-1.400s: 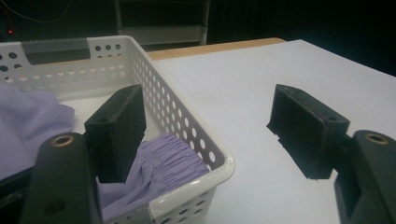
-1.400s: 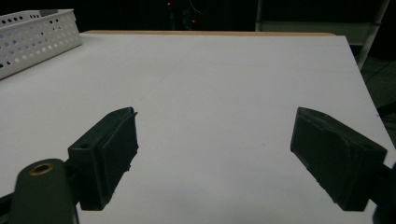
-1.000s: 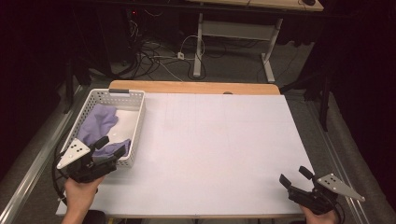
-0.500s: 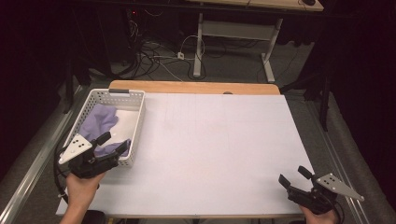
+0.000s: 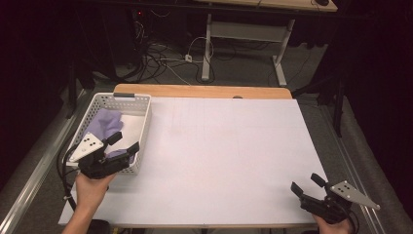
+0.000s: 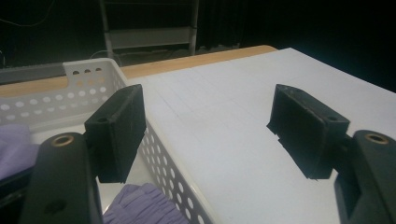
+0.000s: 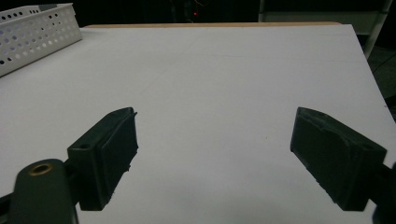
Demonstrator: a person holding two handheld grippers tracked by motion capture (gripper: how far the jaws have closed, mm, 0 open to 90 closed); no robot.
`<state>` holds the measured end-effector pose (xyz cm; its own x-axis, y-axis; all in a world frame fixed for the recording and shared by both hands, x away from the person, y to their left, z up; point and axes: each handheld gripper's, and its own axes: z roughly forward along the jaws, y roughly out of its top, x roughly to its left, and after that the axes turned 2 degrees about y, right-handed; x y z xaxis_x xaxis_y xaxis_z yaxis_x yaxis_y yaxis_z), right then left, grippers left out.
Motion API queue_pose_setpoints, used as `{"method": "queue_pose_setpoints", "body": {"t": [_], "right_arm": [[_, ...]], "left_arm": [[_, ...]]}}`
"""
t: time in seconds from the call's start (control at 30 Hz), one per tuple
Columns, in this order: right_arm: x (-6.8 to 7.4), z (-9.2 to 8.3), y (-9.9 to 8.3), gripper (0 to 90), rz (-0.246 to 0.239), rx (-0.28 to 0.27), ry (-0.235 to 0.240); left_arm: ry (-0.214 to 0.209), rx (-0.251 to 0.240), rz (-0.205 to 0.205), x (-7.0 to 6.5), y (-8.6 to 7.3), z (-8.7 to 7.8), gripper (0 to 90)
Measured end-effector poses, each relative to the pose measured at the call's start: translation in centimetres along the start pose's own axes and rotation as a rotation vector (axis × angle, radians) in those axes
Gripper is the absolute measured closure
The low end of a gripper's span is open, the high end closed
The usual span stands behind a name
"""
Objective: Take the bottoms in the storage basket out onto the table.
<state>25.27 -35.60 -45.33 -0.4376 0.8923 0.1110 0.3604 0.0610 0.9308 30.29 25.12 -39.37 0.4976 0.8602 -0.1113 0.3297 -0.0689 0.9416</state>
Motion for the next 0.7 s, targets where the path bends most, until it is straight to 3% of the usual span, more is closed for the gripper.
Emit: {"method": "queue_pose_setpoints", "body": {"t": [0.27,0.7], "right_arm": [[0.0,0.0,0.0,15.6,-0.007,0.0,0.003],[0.1,0.0,0.0,15.6,-0.009,0.001,0.004]], "left_arm": [[-0.004,0.008,-0.009,0.1,0.5,1.0,26.2],[0.007,0.049,0.026,0.1,2.1,2.4,26.2]]}}
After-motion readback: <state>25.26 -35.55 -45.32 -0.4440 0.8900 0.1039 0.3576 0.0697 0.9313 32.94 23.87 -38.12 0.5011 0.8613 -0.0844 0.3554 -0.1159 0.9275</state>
